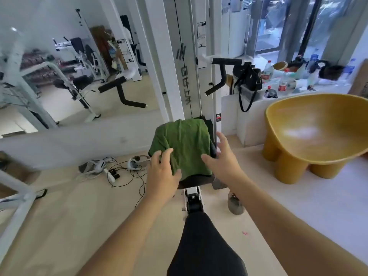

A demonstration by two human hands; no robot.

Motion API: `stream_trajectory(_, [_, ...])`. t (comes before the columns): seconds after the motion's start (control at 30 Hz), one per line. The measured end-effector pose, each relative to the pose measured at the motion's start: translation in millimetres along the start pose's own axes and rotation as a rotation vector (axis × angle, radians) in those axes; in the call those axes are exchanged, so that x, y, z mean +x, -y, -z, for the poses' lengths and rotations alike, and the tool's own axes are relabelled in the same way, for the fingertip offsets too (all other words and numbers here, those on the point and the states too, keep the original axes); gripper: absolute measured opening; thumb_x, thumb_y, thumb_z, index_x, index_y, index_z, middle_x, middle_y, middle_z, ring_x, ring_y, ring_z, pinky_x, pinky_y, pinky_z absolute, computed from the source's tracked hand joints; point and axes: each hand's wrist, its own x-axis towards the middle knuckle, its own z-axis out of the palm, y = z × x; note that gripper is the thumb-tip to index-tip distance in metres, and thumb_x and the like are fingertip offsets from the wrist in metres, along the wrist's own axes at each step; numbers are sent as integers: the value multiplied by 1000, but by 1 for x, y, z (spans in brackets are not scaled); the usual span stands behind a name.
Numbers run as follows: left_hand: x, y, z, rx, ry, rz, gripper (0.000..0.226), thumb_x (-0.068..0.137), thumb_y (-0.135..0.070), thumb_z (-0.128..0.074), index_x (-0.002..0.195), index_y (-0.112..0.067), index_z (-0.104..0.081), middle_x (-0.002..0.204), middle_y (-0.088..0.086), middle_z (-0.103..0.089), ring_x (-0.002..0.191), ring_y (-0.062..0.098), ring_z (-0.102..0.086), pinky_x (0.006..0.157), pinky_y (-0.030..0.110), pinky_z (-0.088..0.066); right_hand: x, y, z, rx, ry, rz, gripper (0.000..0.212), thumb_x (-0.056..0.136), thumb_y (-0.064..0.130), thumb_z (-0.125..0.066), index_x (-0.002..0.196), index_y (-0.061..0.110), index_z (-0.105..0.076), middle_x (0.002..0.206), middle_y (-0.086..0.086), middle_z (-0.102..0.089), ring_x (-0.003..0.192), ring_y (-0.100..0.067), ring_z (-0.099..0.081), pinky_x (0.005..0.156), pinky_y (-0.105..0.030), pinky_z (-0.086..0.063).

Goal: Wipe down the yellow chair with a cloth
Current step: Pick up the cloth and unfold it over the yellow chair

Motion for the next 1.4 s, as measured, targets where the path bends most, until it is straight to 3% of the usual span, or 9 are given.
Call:
stream_trajectory(0.23, [45,9,-17,179,-68,28,53,76,-46,-72,112,-20,-43,105,12,-46,82,23,-49,55,27,-41,56,-10,-20,-183,-353,-23,14,92,13,-59,103,19,-66,85,9,-63,86,-18,-62,79,-34,-52])
stream_trajectory(0.33, [43,0,-4,297,-209,-37,52,71,-50,-74,107,-18,-54,102,14,-49,90,29,-48,64,32,-45,54,7,-3,-82,-243,-41,12,95,19,-57,92,14,-68,78,3,-66,76,-15,-63,62,-22,-49])
stream_trajectory(0.5, [-4,-67,-9,-316,25,-239,71,73,-59,-62,132,-25,-41,132,-6,-38,118,4,-38,95,12,-37,17,52,26,345,-15,-137,25,95,23,-56,76,8,-62,77,-14,-64,74,-24,-61,74,-43,-53])
stream_trajectory(0.67, [-4,-110,12,-827,95,-94,24,78,-18,-77,94,-35,-69,89,-14,-72,86,1,-67,75,16,-51,-6,72,72,386,-44,-104,25,95,26,-56,88,5,-66,79,-12,-67,73,-22,-65,67,-35,-55])
stream_trajectory(0.8, [1,-155,35,-1111,162,-72,16,83,-29,-62,74,-28,-75,63,-8,-67,62,5,-59,58,20,-45,-23,66,141,469,56,-87,36,87,35,-61,92,0,-69,82,-18,-70,75,-26,-69,68,-34,-59])
stream_trajectory(0.97, [18,-230,40,-1399,33,274,36,95,-27,-49,68,-25,-72,64,-3,-67,61,11,-62,57,24,-53,-72,48,273,-73,135,-99,23,71,28,-84,77,10,-70,77,-14,-69,69,-21,-64,64,-27,-51])
stream_trajectory(1.17, [7,-362,27,-1498,81,280,22,96,-29,-53,80,-24,-68,61,-5,-67,58,12,-62,57,25,-54,-151,10,454,-1252,317,-424,8,89,43,-60,82,45,-58,109,17,-58,97,-4,-54,80,-16,-43])
stream_trajectory(1.27, [-3,-441,11,-1553,214,92,26,96,-25,-52,74,-23,-67,61,-6,-68,54,7,-62,54,19,-53,-170,-21,485,-928,296,-323,41,75,66,-59,114,55,-50,137,25,-39,125,2,-40,104,-20,-37])
stream_trajectory(1.4, [-15,-542,-20,-1518,564,-23,19,97,-24,-49,91,-15,-64,67,3,-67,55,12,-62,52,20,-52,-164,-40,469,-121,176,-50,63,81,28,-74,137,36,-46,141,15,-51,132,-3,-43,105,-32,-43])
